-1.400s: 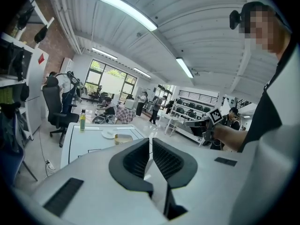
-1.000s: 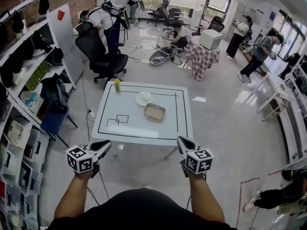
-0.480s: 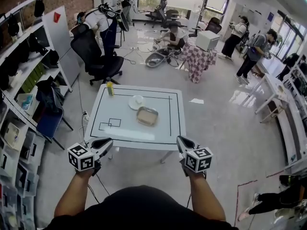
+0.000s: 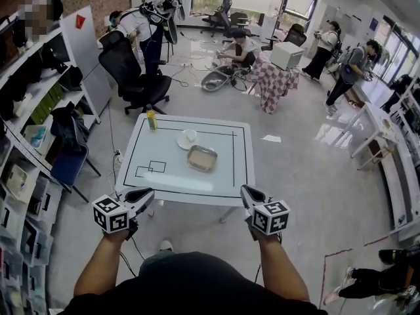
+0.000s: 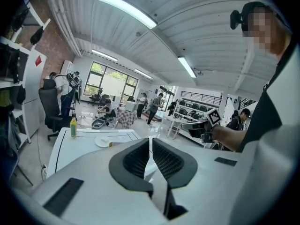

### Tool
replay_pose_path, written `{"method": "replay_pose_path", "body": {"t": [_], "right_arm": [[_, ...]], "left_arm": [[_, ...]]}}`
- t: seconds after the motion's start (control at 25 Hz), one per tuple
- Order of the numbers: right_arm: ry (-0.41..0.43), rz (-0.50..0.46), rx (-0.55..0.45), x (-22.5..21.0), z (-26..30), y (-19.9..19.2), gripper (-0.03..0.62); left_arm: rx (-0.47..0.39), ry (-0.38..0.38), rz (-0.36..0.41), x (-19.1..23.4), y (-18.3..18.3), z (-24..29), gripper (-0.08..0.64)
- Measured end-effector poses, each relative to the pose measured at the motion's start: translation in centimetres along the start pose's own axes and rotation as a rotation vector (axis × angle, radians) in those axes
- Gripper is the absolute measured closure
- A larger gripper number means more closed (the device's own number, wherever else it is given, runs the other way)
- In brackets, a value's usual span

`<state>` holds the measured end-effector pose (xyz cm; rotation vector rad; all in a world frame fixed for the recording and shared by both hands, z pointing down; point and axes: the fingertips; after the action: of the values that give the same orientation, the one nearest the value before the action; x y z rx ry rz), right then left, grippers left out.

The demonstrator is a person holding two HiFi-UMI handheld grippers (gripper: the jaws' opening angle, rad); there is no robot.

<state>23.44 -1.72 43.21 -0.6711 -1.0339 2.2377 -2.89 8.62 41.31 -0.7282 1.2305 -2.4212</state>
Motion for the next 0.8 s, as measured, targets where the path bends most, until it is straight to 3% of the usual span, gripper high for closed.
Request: {"method": "replay_pose_path", "body": {"t": [0.4, 0.8], "right_arm": [[-0.004, -0.001, 0.007, -0.4, 1.6, 0.6, 0.578], [-0.022, 0.007, 0.018, -1.6, 4.9, 2.0, 0.578]], "left_arm": [[-0.006, -0.005, -0.013, 1.8, 0.1, 1.0, 0.522], [-0.016, -0.038, 0.011, 4.4, 2.9, 2.6, 0.522]]}}
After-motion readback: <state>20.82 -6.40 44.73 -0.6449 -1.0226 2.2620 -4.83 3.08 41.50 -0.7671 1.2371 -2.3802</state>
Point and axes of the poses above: the fingertips, and each gripper's own axes: z forward along the fingers, x to its left, y out of its top, and after that the axes turned 12 degrees about x, right-handed
